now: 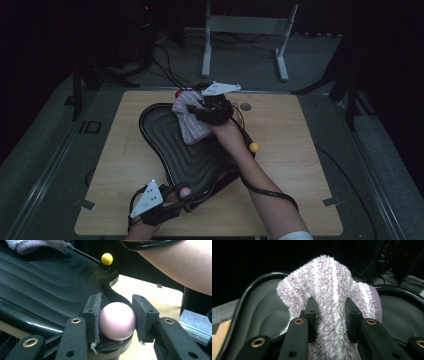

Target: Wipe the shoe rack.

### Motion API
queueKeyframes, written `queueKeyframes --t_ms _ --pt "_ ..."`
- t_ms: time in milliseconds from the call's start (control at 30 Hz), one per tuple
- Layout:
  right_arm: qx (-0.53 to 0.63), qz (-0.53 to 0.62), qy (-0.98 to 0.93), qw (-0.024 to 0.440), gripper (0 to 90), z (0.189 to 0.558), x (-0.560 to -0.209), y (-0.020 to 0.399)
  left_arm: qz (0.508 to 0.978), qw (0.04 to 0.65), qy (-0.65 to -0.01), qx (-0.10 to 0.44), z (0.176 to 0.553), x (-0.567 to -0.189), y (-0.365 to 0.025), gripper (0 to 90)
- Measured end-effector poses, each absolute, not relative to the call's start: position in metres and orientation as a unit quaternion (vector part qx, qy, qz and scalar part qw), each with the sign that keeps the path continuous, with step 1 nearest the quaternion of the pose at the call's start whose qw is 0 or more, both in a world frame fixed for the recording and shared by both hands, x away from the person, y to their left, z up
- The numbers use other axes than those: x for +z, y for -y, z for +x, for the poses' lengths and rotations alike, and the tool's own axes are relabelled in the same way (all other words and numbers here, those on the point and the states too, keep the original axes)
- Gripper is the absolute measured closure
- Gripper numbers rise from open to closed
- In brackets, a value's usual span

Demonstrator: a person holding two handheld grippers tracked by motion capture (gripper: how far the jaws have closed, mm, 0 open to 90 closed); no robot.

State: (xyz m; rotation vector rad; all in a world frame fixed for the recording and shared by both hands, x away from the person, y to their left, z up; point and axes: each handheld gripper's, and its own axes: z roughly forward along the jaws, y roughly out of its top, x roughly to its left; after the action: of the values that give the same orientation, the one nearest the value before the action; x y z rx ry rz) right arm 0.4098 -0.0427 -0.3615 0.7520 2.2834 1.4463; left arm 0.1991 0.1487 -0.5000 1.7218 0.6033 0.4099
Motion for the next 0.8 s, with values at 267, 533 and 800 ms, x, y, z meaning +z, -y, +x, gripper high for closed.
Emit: queueKeyframes --t_ms 267,533,800 --pt "0.492 0.284 -0.809 0.154 70.2 0.423 -0.383 0.037 0.740 0.595 -0.260 0.175 0.199 -0.500 -0.149 60.3" --pt "0.488 0.282 -0.812 0.153 70.2 0.409 -0.393 0.045 0.739 0.595 -0.262 0.176 0.199 -0.500 -0.149 60.3" --pt "0.494 0.278 -0.811 0.143 70.2 0.387 -0.410 0.062 0.740 0.595 -0.261 0.175 0.199 -0.500 -0.149 60.3"
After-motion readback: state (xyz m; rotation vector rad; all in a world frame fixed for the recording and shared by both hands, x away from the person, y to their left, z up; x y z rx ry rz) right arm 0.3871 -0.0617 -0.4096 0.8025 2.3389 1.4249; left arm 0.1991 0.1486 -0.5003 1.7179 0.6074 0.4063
